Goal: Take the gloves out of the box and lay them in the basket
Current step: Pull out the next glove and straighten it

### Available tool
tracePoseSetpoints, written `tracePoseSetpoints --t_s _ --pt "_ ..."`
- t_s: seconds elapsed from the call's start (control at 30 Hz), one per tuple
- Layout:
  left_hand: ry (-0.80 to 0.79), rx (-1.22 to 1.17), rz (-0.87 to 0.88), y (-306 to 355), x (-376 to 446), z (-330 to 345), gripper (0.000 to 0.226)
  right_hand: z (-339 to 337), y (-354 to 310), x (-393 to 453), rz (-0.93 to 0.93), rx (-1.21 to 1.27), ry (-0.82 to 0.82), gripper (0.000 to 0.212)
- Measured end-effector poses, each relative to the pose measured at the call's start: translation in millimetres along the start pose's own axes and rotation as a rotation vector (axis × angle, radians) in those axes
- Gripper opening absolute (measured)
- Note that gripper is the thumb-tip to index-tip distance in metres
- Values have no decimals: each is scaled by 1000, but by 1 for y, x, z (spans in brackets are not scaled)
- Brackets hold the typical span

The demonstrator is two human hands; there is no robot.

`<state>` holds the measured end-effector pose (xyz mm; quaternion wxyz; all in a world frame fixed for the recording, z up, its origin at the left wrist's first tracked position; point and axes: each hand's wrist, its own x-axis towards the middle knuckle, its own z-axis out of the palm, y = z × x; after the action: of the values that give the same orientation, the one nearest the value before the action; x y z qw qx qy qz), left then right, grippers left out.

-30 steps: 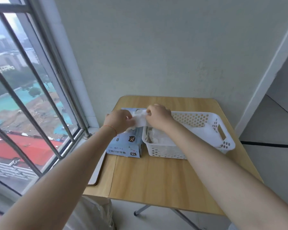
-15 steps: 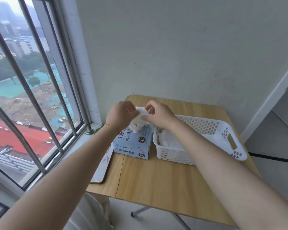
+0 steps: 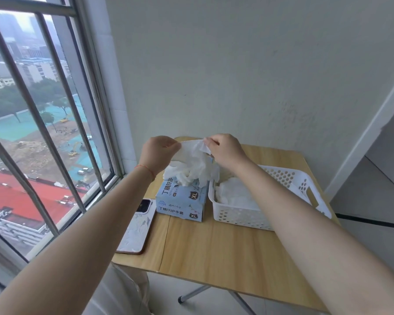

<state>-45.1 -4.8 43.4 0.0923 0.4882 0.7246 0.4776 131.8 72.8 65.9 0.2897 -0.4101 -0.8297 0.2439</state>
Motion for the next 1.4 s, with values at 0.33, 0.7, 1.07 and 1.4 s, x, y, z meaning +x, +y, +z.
tracePoseSetpoints --t_s 0.33,0.7,1.07,1.4 --pt "106 -106 10 46 8 -19 17 -6 -26 -16 -152 175 115 56" --pt "-321 -657 -287 70 -9 -15 28 -22 -35 -22 -27 331 68 7" --pt "-639 -630 -124 49 -31 -5 31 -40 -21 -27 297 687 42 17" --pt "-663 -533 -153 38 -28 -6 11 -38 -21 -28 270 448 -134 18"
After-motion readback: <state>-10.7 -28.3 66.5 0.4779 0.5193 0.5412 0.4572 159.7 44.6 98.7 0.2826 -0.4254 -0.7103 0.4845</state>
